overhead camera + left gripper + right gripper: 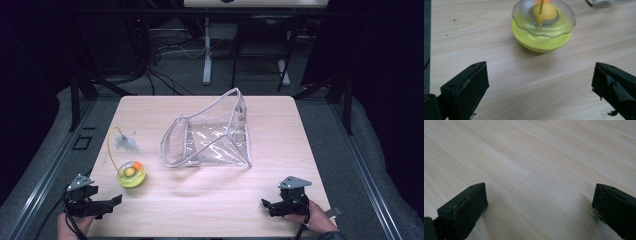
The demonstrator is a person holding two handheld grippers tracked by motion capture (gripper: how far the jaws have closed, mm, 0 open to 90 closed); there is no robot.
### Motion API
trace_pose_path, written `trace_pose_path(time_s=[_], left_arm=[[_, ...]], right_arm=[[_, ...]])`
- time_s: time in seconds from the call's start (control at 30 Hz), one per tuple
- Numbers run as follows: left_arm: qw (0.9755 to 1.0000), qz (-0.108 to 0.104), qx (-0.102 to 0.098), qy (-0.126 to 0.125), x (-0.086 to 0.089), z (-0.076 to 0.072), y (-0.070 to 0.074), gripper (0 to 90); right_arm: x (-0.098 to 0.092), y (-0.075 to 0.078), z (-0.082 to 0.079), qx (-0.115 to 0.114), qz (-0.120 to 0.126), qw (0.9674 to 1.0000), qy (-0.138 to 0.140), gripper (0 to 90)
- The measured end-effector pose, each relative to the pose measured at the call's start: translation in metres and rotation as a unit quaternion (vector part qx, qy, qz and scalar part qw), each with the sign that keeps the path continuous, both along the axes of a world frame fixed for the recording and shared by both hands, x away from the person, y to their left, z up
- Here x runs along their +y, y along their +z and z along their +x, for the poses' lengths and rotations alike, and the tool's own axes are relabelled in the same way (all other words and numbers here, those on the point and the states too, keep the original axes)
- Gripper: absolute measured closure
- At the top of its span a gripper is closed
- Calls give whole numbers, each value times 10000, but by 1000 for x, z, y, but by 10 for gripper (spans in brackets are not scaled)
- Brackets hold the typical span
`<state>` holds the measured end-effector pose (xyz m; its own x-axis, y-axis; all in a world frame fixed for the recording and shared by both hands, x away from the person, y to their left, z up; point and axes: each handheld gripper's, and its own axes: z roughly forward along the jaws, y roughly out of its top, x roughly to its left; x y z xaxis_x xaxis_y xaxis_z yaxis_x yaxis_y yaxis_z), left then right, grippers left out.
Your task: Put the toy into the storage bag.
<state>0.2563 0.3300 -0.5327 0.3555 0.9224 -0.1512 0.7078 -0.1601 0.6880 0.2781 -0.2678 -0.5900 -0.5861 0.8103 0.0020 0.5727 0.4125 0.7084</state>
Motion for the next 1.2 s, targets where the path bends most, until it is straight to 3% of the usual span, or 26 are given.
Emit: trace_pose_path(time_s=[0.33,0.57,0.67,0.73,0.77,0.97,1.1,1.2], left_arm=[[10000,31,-28,-82,-2,4,8,14],[9998,38,-205,-20,6,9,21,3],[9995,-53,-297,-26,6,10,24,0],[9984,-277,-484,-119,7,12,29,0],[9977,-294,-602,-124,4,14,31,0],[9966,-312,-746,-139,0,21,35,0],[9939,-442,-1004,-59,0,27,44,0],[9935,-436,-1050,-42,-1,30,46,0]], right_arm=[[0,0,0,0,-2,10000,1,0],[0,0,0,0,-2,10000,1,0],[0,0,0,1,-2,10000,1,0],[0,0,0,1,-2,10000,1,0],[0,0,0,1,-2,10000,0,0],[0,0,0,2,-2,10000,0,0],[0,0,0,1,-1,10000,1,0],[0,0,0,0,-1,10000,0,0]])
